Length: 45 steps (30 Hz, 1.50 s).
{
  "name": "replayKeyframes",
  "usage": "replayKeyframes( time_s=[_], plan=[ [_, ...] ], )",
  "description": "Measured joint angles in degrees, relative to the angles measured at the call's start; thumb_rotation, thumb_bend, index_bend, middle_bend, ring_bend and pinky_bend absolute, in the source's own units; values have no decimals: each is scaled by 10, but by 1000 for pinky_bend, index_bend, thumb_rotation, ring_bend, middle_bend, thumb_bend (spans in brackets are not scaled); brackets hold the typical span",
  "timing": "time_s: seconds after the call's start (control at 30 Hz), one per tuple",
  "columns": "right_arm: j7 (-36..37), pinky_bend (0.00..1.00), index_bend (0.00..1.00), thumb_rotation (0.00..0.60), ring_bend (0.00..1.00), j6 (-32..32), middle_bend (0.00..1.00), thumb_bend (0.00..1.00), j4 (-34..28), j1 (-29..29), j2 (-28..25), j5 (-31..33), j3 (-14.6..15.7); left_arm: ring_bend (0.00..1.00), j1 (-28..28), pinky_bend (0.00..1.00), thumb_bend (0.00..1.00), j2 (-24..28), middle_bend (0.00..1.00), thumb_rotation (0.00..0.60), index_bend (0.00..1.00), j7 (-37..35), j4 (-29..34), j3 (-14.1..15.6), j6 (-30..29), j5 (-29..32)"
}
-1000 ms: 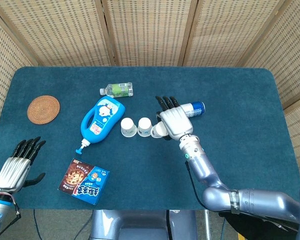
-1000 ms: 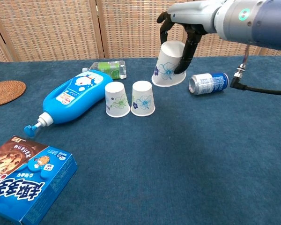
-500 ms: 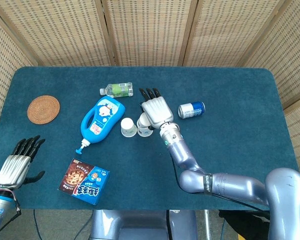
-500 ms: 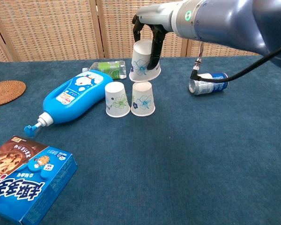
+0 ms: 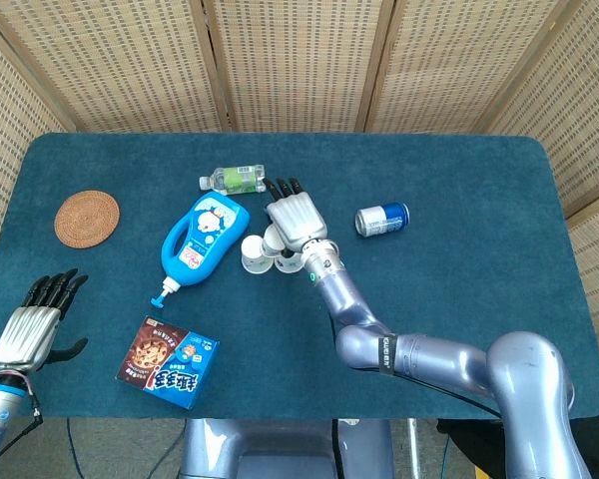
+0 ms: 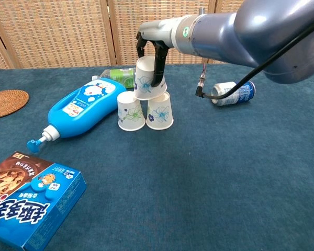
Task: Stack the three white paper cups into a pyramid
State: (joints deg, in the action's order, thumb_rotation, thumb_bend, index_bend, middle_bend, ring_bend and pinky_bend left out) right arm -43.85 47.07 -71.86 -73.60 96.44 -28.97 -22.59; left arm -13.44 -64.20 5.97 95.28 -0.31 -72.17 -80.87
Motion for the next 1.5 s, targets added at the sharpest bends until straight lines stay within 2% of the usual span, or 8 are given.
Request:
replayKeyframes(
  time_s=[0.33,0.4,0.6,0.8,1.2,1.37,1.5],
  plan=[
    [37,121,519,600,0,-26,57,245,55,-21,26,-12,17,0,-5,0,288,-4,0,600,46,6,-4,-2,13,12],
    [38,120,475,600,0,-27,32,245,59,-23,27,-10,20,0,-5,0,288,-4,0,600,46,6,-4,-2,14,14],
    [32,103,207,600,0,-22,0,225,54,-29,24,3,27,0,-6,0,288,-4,0,600,46,7,-4,-1,18,14],
    [21,103,156,600,0,-1,0,222,33,-31,13,6,30,0,-5,0,289,-3,0,600,46,9,-2,-1,17,13],
    [-12,103,126,600,0,82,0,222,-88,5,-71,21,54,0,0,0,289,-2,0,600,46,11,0,-2,4,10],
    [-1,100,125,600,0,141,0,221,-181,65,-144,-2,79,0,4,0,288,-2,0,600,46,20,5,-1,-8,4],
    [34,91,106,600,0,186,0,221,-242,131,-198,-55,108,0,8,0,288,-3,0,600,46,30,10,0,-20,-4]
  ],
)
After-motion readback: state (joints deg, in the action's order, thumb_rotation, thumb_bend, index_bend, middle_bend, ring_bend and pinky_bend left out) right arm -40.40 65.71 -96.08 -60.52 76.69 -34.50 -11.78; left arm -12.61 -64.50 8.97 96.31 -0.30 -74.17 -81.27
